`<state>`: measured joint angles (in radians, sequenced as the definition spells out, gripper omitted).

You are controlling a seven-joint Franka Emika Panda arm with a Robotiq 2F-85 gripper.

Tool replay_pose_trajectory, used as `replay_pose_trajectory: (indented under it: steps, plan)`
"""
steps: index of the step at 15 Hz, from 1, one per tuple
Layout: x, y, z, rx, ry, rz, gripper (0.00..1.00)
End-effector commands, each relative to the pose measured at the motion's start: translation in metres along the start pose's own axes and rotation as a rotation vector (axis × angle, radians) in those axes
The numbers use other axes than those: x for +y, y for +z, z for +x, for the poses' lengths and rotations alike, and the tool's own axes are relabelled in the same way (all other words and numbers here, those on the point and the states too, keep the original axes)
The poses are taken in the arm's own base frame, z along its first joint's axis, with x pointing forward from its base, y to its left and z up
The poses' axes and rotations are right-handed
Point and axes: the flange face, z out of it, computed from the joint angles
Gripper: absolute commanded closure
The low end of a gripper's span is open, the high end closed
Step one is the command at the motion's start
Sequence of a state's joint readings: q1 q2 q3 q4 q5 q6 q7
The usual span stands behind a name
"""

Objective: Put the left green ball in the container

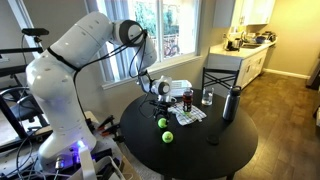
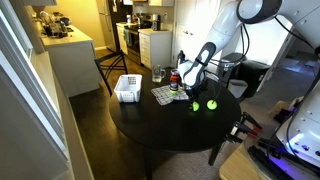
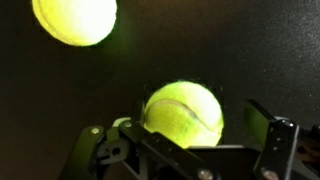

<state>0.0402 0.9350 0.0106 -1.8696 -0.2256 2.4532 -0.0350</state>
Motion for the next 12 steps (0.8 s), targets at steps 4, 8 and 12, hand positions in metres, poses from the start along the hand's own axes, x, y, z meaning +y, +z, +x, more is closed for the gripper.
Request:
replay_pose_trajectory:
  steps: [4,8,12]
  plan:
    - [0.014,0.012,-0.006,-0.025,0.016,-0.001,0.0]
    - [0.016,0.004,0.0,0.02,0.016,0.001,0.0]
    - [0.008,0.002,0.009,0.038,-0.003,0.009,0.0]
